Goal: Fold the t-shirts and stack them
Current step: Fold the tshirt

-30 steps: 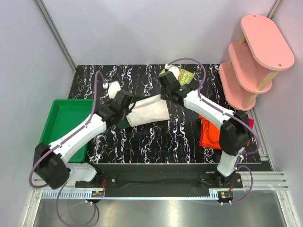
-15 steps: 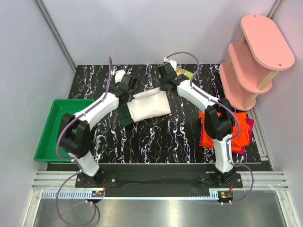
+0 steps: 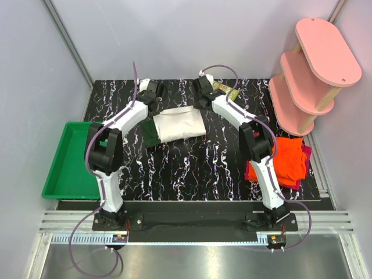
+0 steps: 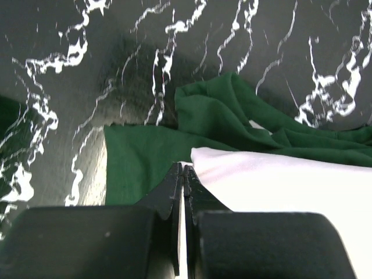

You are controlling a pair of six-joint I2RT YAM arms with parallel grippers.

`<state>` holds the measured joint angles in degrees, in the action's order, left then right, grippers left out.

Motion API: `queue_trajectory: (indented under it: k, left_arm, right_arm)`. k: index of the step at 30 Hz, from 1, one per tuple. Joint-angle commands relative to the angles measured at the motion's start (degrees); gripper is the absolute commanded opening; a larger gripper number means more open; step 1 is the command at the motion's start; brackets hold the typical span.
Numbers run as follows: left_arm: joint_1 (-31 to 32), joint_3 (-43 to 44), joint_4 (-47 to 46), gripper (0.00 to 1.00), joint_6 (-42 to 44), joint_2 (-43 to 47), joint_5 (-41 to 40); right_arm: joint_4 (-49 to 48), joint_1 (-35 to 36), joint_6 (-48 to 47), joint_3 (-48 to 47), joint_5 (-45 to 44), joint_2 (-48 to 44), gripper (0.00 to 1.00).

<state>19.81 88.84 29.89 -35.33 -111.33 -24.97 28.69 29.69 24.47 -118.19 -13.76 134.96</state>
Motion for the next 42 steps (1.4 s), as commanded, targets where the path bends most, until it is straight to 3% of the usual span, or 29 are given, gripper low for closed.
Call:
queue_trajectory:
  k: [1, 2, 4, 8, 11, 12, 14, 17, 18, 22, 30, 42]
  left_arm:
    - [-2.15, 5.11, -0.18, 0.00, 2.55, -3.54, 0.26]
    - [-2.58, 5.73, -0.01, 0.00, 2.64, -4.85, 0.88]
    - [-2.85, 6.09, -0.01, 0.12, 2.29, -4.95, 1.33]
    - [-2.85, 3.02, -2.46, 0.34, 0.89, -1.27, 1.77]
    - [-2.68, 0.91, -2.91, 0.41, -1.05, 2.25, 3.26]
    - [-2.59, -0.41, -3.78, 0.41, -1.49, 4.17, 3.78]
    - [-1.62, -1.56, -5.27, 0.40, -1.32, 5.33, 6.16]
    - [0.48, -1.13, -6.42, 0.36, 0.17, 4.37, 8.00]
    - [0.84, 0.10, -6.42, 0.36, 0.44, 3.67, 8.62]
    - [1.63, 2.92, -6.25, 0.31, 1.67, -2.73, 15.55]
    - [1.72, 4.60, -0.98, 0.20, 0.53, -11.63, 22.51]
    - [7.24, -15.52, -3.26, 0.18, -3.69, 0.13, 20.67]
  right_arm:
    - [0.14, -2.80, -0.21, -6.96, 1.01, 2.94, 0.00]
    - [0.05, -3.06, -0.30, -7.31, 1.36, 3.29, 0.03]
    - [-0.12, -3.06, -1.17, -7.58, 1.19, 3.04, 0.15]
    - [-0.83, -2.54, -2.32, -7.05, 0.32, -0.56, 0.51]
    - [-0.91, -1.49, -3.28, -5.65, -1.35, -4.25, 0.64]
    - [-1.09, -0.44, -3.46, -4.25, -1.27, -6.09, 0.64]
    - [-2.40, 0.80, -3.47, -2.58, -1.01, -7.60, 0.62]
    - [-4.43, 2.30, -2.68, 0.94, 1.53, -8.31, 0.48]
    - [-4.43, 2.56, -2.15, 1.29, 2.33, -7.35, 0.37]
    - [-3.99, 2.74, 0.05, 2.35, 6.11, -4.53, 0.17]
    - [-3.11, 2.74, 3.04, 8.84, 10.33, -1.10, 0.09]
    - [-8.99, 8.00, 7.78, 35.73, 11.04, -12.86, 0.04]
